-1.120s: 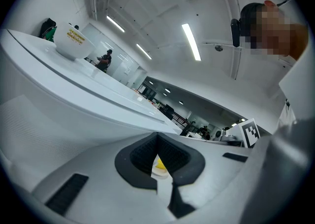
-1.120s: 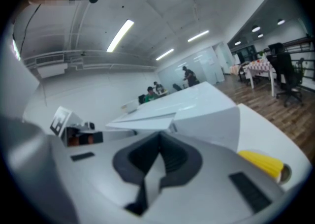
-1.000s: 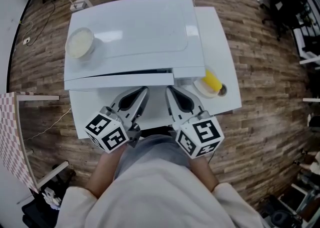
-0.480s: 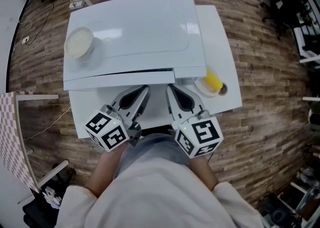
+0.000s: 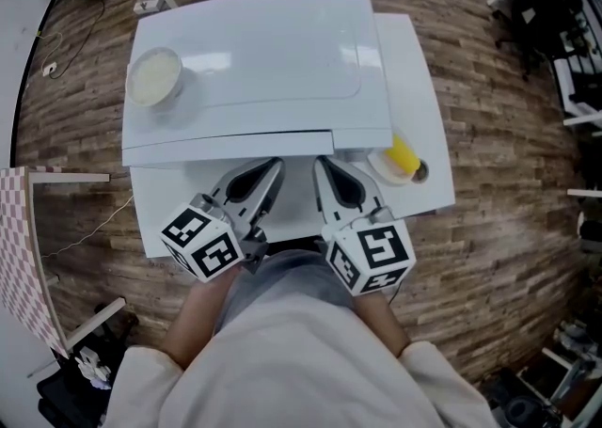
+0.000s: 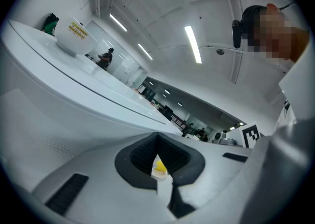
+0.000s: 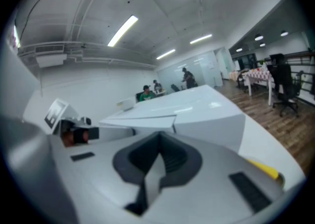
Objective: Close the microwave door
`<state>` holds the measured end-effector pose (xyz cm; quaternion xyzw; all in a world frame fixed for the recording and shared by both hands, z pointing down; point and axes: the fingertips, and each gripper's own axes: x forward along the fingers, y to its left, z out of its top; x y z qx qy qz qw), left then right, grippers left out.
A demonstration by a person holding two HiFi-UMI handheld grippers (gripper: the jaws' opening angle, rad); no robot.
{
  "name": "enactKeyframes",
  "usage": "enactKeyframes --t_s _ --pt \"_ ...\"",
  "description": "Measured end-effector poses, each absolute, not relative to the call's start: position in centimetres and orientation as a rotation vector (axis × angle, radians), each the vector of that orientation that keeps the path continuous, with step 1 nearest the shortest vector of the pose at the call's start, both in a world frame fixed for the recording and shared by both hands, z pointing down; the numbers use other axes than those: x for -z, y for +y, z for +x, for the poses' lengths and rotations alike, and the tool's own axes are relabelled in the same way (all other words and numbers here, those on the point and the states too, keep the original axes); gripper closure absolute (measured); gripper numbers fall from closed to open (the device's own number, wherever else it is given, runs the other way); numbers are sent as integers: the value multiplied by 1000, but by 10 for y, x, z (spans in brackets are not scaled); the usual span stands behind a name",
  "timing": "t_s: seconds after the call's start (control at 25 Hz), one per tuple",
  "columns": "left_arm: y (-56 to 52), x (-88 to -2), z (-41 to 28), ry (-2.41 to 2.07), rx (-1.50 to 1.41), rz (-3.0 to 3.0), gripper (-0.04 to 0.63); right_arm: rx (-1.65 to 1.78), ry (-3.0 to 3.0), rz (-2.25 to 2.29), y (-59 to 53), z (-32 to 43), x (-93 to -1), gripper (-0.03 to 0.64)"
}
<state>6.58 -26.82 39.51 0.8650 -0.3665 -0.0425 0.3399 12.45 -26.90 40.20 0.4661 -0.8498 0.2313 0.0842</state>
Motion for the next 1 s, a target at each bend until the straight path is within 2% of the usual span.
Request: enactKeyframes --t_s 1.0 --pt "-260 -385 70 -926 137 2264 581 -600 -2615 1298 -261 137 -384 594"
